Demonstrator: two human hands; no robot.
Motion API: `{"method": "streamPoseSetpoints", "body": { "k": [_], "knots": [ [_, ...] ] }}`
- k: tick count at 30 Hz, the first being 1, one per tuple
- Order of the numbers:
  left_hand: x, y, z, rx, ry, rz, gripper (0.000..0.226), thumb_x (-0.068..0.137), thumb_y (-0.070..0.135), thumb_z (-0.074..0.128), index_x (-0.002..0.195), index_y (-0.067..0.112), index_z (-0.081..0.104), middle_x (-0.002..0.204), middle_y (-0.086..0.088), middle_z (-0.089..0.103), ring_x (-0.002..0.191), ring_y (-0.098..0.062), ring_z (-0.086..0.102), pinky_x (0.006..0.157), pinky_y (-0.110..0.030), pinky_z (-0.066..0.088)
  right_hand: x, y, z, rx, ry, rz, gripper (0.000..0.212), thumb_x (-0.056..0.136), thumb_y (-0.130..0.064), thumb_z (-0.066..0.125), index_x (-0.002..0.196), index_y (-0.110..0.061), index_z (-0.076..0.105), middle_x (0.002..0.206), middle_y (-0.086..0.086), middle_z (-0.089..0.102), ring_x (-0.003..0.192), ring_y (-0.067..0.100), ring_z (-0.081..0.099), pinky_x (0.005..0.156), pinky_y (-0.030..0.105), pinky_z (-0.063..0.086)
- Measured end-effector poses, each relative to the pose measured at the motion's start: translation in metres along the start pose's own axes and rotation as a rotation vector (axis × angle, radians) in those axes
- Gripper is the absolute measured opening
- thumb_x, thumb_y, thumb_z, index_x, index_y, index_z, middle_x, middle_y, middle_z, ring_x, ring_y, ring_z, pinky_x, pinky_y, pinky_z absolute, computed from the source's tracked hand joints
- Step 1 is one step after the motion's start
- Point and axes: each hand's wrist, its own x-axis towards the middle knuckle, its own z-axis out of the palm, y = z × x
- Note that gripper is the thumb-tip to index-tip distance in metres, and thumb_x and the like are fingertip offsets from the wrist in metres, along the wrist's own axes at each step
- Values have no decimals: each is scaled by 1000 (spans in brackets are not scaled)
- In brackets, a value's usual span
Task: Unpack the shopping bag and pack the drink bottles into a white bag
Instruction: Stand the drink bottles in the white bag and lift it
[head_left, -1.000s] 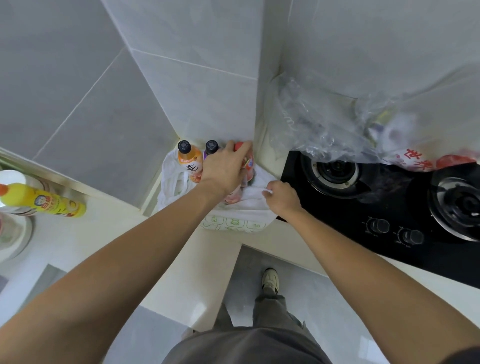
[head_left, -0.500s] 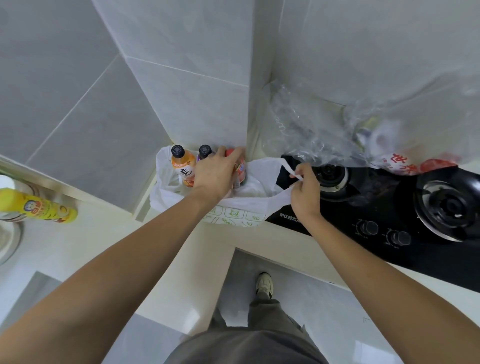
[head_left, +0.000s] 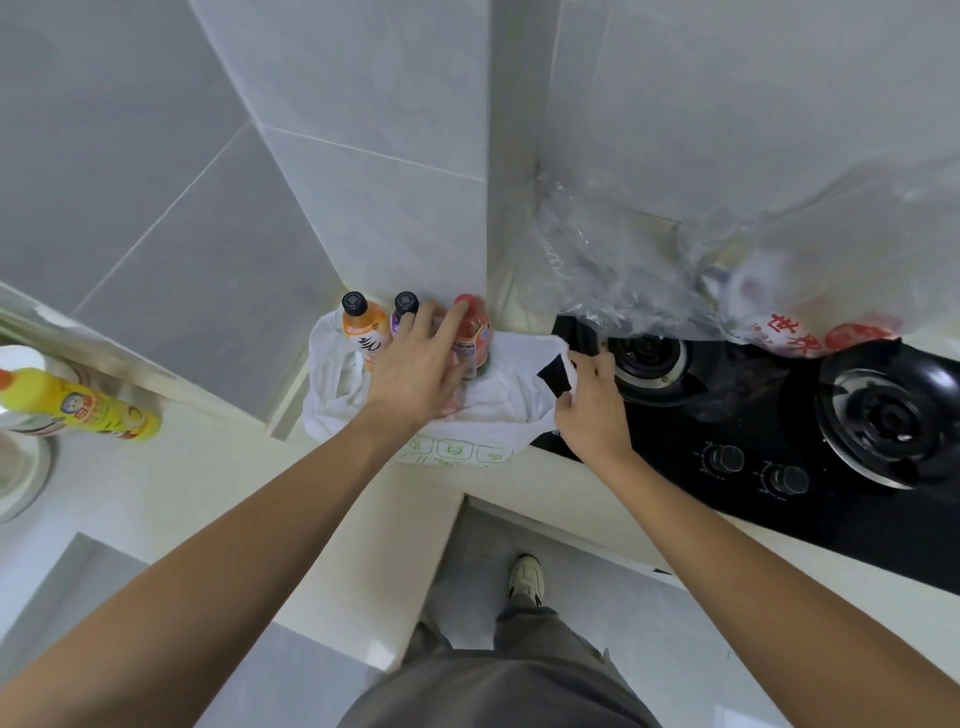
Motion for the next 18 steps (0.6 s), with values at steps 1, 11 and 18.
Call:
{"method": "streamPoseSetpoints", "body": {
  "k": [1,11,18],
  "knots": [
    [-6,0,-1,-2,25,-1,68,91,40,62,151,25,33,130,-7,46,113,-30,50,71,-45,54,-2,1,1,-32,27,-50,60,83,4,59,141,-11,51,128,8,39,105,31,55,77,44,56],
    [-100,-29,30,-227,-10,-119,32,95,29,58,120,10,50,114,-8,55,103,-29,53,82,-45,51,-26,-28,29,-226,-268,-517,49,92,-3,56,140,-12,55,132,6,56,121,31,55,104,45,45],
    [-87,-63,66,-59,-432,34,59,106,52,34,156,21,36,149,-12,53,145,-33,35,125,-45,18,-42,-41,41,-316,-445,-401,27,108,-24,41,115,-17,66,97,6,73,90,34,68,72,45,54]
  ]
}}
